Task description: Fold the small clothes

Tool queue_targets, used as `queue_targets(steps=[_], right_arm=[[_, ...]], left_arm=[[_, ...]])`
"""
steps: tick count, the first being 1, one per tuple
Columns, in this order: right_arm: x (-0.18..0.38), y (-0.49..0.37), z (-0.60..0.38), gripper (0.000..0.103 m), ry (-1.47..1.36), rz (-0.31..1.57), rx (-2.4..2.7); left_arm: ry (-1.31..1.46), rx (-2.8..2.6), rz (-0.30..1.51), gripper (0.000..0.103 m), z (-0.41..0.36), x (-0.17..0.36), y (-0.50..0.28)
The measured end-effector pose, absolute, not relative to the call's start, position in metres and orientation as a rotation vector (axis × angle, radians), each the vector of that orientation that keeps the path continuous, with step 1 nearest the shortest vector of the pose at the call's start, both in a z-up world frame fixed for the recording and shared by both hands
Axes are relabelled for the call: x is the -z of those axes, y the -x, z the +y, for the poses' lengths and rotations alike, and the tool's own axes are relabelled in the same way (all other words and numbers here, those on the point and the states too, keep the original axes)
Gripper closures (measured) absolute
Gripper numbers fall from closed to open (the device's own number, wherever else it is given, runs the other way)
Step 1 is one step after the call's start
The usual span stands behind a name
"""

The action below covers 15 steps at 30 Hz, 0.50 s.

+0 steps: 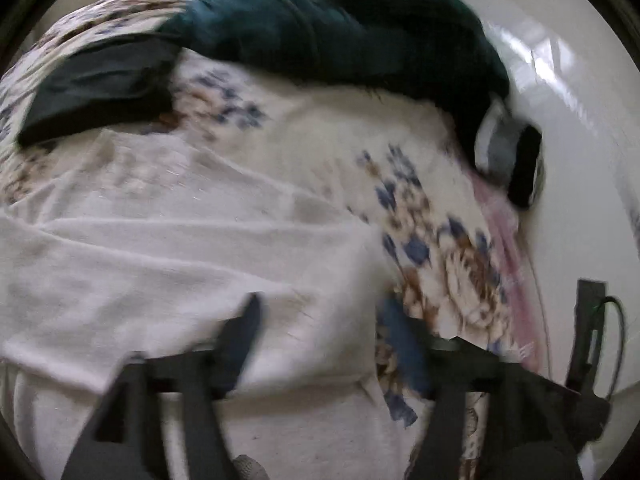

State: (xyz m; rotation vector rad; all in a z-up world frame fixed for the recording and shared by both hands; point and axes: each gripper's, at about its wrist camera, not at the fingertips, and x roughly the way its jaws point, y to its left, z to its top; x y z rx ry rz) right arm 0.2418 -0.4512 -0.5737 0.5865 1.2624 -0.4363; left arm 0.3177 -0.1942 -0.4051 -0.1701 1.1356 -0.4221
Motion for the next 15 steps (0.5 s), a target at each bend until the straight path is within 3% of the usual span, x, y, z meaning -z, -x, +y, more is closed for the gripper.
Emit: queue_targets(steps=[1, 2, 6, 10, 12, 13, 14, 15], right_arm=[[0.570, -0.246, -0.451, 0.001, -0.611, 1.248, 0.404], [0.567, -0.250, -0.449, 0.001, -0.637, 1.237, 0.369], [0.567, -0.280, -0.434, 0.001, -0.712, 1.217, 0.243], [0.605, -0.314, -0.410, 0.003, -0.674, 1.380, 0.199], [0.621, -0.320, -0.401, 0.033, -0.668, 1.434, 0.193], [0.621, -0.321, -0.395, 0.079, -0.666, 1.419, 0.189], [0.617, -0.321, -0.391, 0.089, -0.637, 1.397, 0.198], [0.605, -0.322, -0.383, 0.089, -0.560, 1.348, 0.217]], left_arm=[[0.182, 0.392, 1.119, 0.016, -0.177, 0.399, -0.319], [0.186, 0.364, 1.105, 0.014, -0.164, 0.396, -0.320], [0.163, 0.162, 1.080, 0.014, -0.083, 0.392, -0.334], [0.088, -0.050, 1.110, 0.014, -0.014, 0.422, -0.353], [0.072, -0.132, 1.133, 0.014, 0.016, 0.442, -0.365], [0.074, -0.169, 1.148, 0.014, 0.031, 0.453, -0.371], [0.080, -0.184, 1.160, 0.014, 0.042, 0.462, -0.377], [0.070, -0.204, 1.172, 0.014, 0.050, 0.471, -0.381]])
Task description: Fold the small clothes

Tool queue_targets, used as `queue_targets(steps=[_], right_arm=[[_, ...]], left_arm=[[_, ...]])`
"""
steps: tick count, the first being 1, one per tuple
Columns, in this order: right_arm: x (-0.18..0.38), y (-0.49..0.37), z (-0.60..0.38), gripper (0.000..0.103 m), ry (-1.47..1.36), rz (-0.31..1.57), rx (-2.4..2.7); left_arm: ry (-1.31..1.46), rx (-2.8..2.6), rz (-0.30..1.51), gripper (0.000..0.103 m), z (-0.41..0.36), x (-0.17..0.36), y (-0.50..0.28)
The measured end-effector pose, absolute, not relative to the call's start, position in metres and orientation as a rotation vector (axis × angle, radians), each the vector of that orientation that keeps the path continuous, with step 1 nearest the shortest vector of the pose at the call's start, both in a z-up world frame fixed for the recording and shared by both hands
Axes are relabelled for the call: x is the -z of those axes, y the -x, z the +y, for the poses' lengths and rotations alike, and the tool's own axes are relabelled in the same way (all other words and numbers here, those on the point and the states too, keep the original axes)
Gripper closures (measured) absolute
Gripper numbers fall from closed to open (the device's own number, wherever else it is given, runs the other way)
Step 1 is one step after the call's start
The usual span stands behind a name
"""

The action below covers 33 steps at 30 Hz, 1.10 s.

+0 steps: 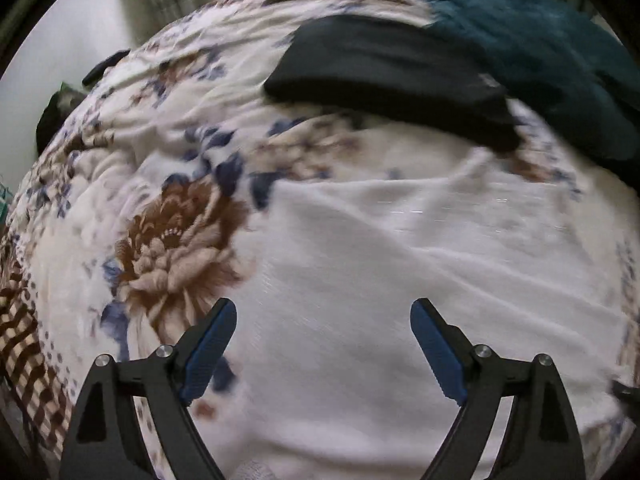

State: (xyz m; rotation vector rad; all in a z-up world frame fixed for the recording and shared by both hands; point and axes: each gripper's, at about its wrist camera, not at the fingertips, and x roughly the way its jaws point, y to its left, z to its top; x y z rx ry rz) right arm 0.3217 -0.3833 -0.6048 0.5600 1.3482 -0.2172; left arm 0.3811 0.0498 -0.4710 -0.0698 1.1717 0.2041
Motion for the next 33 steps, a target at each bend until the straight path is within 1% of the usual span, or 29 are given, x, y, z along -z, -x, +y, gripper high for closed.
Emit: queue_targets(steps=[1, 4, 10, 12, 13, 15, 17, 18, 19, 20, 21, 22, 24, 27, 29, 31, 33], right_arm=[[0.594, -0.324, -0.376, 0.093, -0.497, 1.307, 0.213], [0.563, -0.330, -0.362, 0.093, -0.405, 1.204, 0.202], [0.516, -0.347, -0.352, 0.094, -0.364, 1.058, 0.190], [0.523, -0.356, -0.356, 0.094, -0.349, 1.086, 0.216], [0.538, -0.360, -0.359, 0.094, -0.338, 1.131, 0.233], [0.576, -0.361, -0.366, 0.093, -0.373, 1.291, 0.229], [0.607, -0.353, -0.381, 0.084, -0.501, 1.426, 0.189], [0.608, -0.343, -0.392, 0.079, -0.562, 1.432, 0.184], [0.602, -0.335, -0.401, 0.059, -0.587, 1.417, 0.189], [0.592, -0.326, -0.410, 0.041, -0.603, 1.404, 0.192], [0.580, -0.316, -0.420, 0.036, -0.631, 1.392, 0.185], [0.570, -0.306, -0.432, 0.034, -0.667, 1.391, 0.174], [0.557, -0.294, -0.448, 0.034, -0.713, 1.410, 0.133], [0.548, -0.281, -0.473, 0.034, -0.715, 1.459, 0.065], [0.546, -0.277, -0.490, 0.034, -0.704, 1.485, 0.000], [0.547, -0.279, -0.510, 0.034, -0.677, 1.523, -0.064], [0.551, -0.282, -0.520, 0.034, -0.643, 1.545, -0.116]], left_arm=[[0.054, -0.230, 1.181, 0.014, 0.057, 0.479, -0.385], [0.065, -0.257, 1.204, 0.012, 0.077, 0.499, -0.399], [0.125, -0.319, 1.160, 0.012, 0.108, 0.492, -0.413], [0.141, -0.314, 1.177, 0.012, 0.118, 0.495, -0.414], [0.147, -0.309, 1.185, 0.012, 0.121, 0.496, -0.413], [0.150, -0.279, 1.178, 0.012, 0.122, 0.488, -0.406], [0.118, -0.232, 1.159, 0.013, 0.113, 0.472, -0.396], [0.101, -0.188, 1.149, 0.013, 0.101, 0.460, -0.387], [0.084, -0.144, 1.141, 0.012, 0.088, 0.449, -0.377], [0.054, -0.083, 1.132, 0.011, 0.067, 0.434, -0.361], [0.041, -0.041, 1.133, 0.011, 0.052, 0.426, -0.353], [0.028, 0.023, 1.138, 0.010, 0.028, 0.416, -0.333], [-0.009, 0.117, 1.158, 0.008, -0.016, 0.405, -0.301], [-0.044, 0.252, 1.229, 0.008, -0.104, 0.403, -0.232], [-0.065, 0.300, 1.291, 0.008, -0.153, 0.414, -0.195], [-0.098, 0.329, 1.396, 0.008, -0.208, 0.439, -0.150], [-0.120, 0.337, 1.464, 0.008, -0.246, 0.464, -0.117]])
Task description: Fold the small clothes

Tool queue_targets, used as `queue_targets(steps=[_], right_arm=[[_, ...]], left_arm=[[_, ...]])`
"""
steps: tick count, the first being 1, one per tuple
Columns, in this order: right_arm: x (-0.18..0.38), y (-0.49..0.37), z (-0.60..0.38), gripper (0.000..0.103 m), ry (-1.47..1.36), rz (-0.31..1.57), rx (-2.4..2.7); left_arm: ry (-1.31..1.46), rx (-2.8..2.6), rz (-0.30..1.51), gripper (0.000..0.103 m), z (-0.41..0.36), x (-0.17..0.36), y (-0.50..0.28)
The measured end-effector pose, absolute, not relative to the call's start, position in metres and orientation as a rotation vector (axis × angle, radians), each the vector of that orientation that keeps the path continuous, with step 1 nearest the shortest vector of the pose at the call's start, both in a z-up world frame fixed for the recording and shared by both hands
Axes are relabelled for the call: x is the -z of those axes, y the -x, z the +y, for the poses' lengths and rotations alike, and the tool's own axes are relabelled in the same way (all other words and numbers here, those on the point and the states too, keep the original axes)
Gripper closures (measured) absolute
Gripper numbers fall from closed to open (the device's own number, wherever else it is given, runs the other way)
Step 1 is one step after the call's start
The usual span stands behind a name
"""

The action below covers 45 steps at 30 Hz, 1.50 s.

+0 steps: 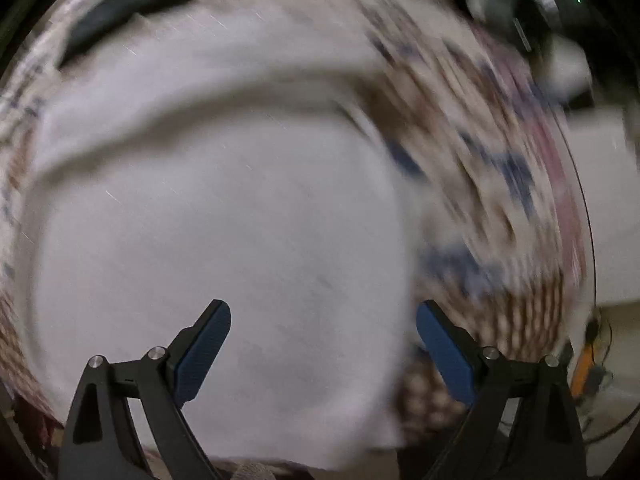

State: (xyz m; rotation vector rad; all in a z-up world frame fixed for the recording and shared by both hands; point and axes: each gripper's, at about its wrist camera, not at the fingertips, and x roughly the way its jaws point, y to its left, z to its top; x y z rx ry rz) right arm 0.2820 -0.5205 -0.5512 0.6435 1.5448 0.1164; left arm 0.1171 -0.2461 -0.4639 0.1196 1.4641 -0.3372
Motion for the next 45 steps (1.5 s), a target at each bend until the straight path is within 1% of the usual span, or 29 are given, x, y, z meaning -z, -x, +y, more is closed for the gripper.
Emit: queue_targets(steps=[2, 5, 7, 9, 10, 11, 12, 13, 14, 15, 16, 17, 18, 19, 21, 24, 29, 32, 34, 35, 38, 41, 42, 45], right_arm=[[0.558, -0.288, -0.528, 0.034, -0.604, 1.558, -0.162], [0.578, -0.304, -0.529, 0.034, -0.616, 1.560, -0.268], [0.595, -0.320, -0.520, 0.034, -0.663, 1.553, -0.359], [0.613, -0.346, -0.502, 0.034, -0.699, 1.545, -0.452], [0.621, -0.356, -0.494, 0.034, -0.716, 1.543, -0.479], [0.631, -0.368, -0.486, 0.034, -0.745, 1.544, -0.508], [0.642, -0.380, -0.477, 0.034, -0.764, 1.557, -0.525], [0.650, -0.388, -0.472, 0.034, -0.771, 1.561, -0.526], [0.662, -0.400, -0.463, 0.034, -0.775, 1.574, -0.525], [0.670, -0.407, -0.456, 0.034, -0.787, 1.587, -0.526], [0.675, -0.411, -0.452, 0.035, -0.799, 1.587, -0.519], [0.676, -0.415, -0.449, 0.045, -0.812, 1.573, -0.508], [0.671, -0.418, -0.443, 0.059, -0.813, 1.544, -0.517], [0.666, -0.419, -0.438, 0.084, -0.798, 1.538, -0.508], [0.649, -0.419, -0.431, 0.084, -0.801, 1.510, -0.506], [0.617, -0.423, -0.421, 0.085, -0.807, 1.491, -0.511], [0.552, -0.440, -0.378, 0.086, -0.657, 1.508, -0.478], [0.515, -0.464, -0.316, 0.086, -0.552, 1.533, -0.457], [0.500, -0.476, -0.270, 0.086, -0.473, 1.532, -0.457], [0.495, -0.487, -0.233, 0.086, -0.415, 1.533, -0.451], [0.502, -0.519, -0.140, 0.086, -0.317, 1.554, -0.415], [0.528, -0.543, -0.059, 0.086, -0.227, 1.581, -0.359], [0.544, -0.552, -0.026, 0.086, -0.199, 1.595, -0.331], [0.579, -0.570, 0.032, 0.087, -0.122, 1.619, -0.266]], left_arm=[[-0.176, 0.324, 1.520, 0.008, -0.279, 0.493, -0.088], [-0.252, 0.268, 1.566, 0.008, -0.303, 0.525, -0.064], [-0.277, 0.204, 1.543, 0.008, -0.306, 0.533, -0.060], [-0.239, 0.157, 1.507, 0.009, -0.302, 0.535, -0.061], [-0.230, 0.138, 1.486, 0.017, -0.300, 0.534, -0.062], [-0.225, 0.123, 1.465, 0.031, -0.298, 0.533, -0.064], [-0.223, 0.118, 1.456, 0.039, -0.295, 0.532, -0.066], [-0.225, 0.109, 1.439, 0.058, -0.295, 0.530, -0.067], [-0.230, 0.100, 1.420, 0.079, -0.292, 0.528, -0.069], [-0.239, 0.088, 1.404, 0.088, -0.292, 0.526, -0.070], [-0.227, 0.084, 1.391, 0.093, -0.288, 0.522, -0.071], [-0.197, 0.087, 1.389, 0.094, -0.284, 0.519, -0.074], [-0.162, 0.085, 1.382, 0.095, -0.279, 0.515, -0.075], [-0.135, 0.084, 1.368, 0.095, -0.274, 0.507, -0.074], [-0.112, 0.077, 1.345, 0.096, -0.268, 0.493, -0.071], [-0.015, 0.053, 1.303, 0.096, -0.244, 0.457, -0.070], [0.207, -0.015, 1.233, 0.096, -0.164, 0.399, -0.074], [0.337, -0.067, 1.180, 0.096, -0.097, 0.373, -0.076], [0.403, -0.090, 1.166, 0.096, -0.062, 0.373, -0.080], [0.439, -0.106, 1.161, 0.096, -0.043, 0.376, -0.083], [0.533, -0.165, 1.160, 0.096, 0.032, 0.395, -0.096], [0.627, -0.189, 1.182, 0.096, 0.094, 0.418, -0.100], [0.652, -0.196, 1.188, 0.096, 0.115, 0.430, -0.104], [0.732, -0.210, 1.245, 0.096, 0.165, 0.470, -0.112]])
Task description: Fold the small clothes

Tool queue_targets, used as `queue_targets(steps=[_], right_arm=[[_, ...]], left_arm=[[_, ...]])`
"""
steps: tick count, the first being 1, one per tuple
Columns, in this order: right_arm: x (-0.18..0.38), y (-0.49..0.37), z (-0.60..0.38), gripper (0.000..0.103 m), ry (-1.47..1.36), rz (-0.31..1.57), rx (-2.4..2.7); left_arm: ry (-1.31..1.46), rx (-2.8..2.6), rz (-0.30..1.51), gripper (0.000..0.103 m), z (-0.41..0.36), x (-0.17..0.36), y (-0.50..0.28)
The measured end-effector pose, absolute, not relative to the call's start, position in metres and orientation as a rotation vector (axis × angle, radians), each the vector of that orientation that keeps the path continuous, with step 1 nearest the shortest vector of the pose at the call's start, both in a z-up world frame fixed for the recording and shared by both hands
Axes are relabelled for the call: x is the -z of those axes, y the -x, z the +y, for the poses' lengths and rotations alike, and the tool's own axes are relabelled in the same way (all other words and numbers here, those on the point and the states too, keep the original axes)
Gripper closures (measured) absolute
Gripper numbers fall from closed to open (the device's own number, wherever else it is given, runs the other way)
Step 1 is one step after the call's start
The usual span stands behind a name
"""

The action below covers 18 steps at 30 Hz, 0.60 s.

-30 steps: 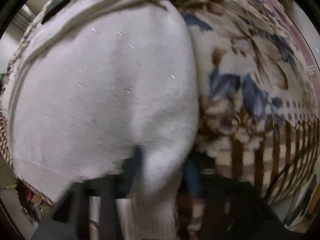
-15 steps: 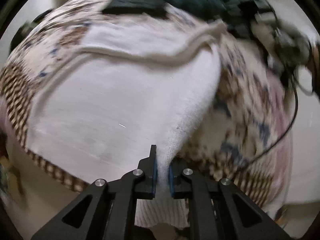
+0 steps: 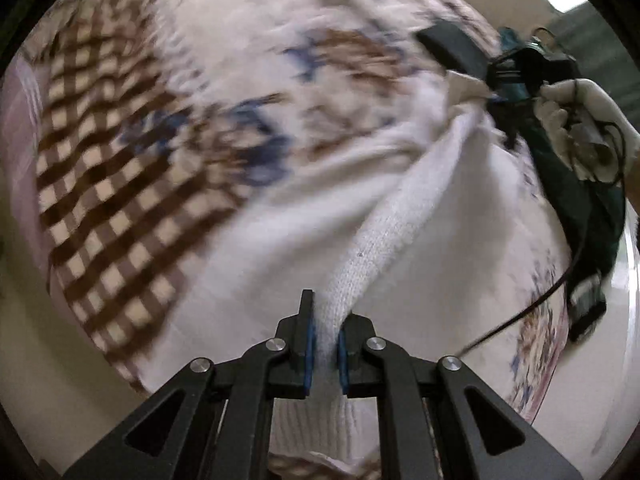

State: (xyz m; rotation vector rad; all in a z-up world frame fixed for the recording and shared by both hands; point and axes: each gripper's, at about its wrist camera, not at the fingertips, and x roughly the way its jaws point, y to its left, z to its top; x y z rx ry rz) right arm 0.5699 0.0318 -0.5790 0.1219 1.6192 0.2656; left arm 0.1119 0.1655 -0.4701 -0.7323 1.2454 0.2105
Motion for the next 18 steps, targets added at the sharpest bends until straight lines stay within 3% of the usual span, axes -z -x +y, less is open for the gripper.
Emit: queue_targets(steps=[3, 6, 7, 11, 13, 18], right_arm=[[0.610, -0.579, 0.069, 0.085, -0.091, 1.666, -0.164], [0.610, -0.586, 0.082, 0.058, -0.209, 1.699, -0.191], [0.605, -0.588, 0.084, 0.042, -0.266, 1.697, -0.241], [0.559, -0.589, 0.060, 0.040, -0.479, 1.605, -0.467], [0.541, -0.579, 0.037, 0.040, -0.483, 1.558, -0.473], [0.526, -0.510, -0.042, 0.040, -0.448, 1.517, -0.360]], left_arm=[[0.831, -0.182, 1.316, 0.091, 0.196, 0.508, -0.113], [0.923, -0.119, 1.379, 0.085, 0.211, 0.529, -0.103], [0.931, -0.091, 1.394, 0.082, 0.215, 0.531, -0.098], [0.834, -0.080, 1.491, 0.077, 0.228, 0.521, -0.081], [0.755, -0.118, 1.547, 0.069, 0.239, 0.514, -0.074], [0.727, -0.089, 1.537, 0.064, 0.263, 0.488, -0.092]])
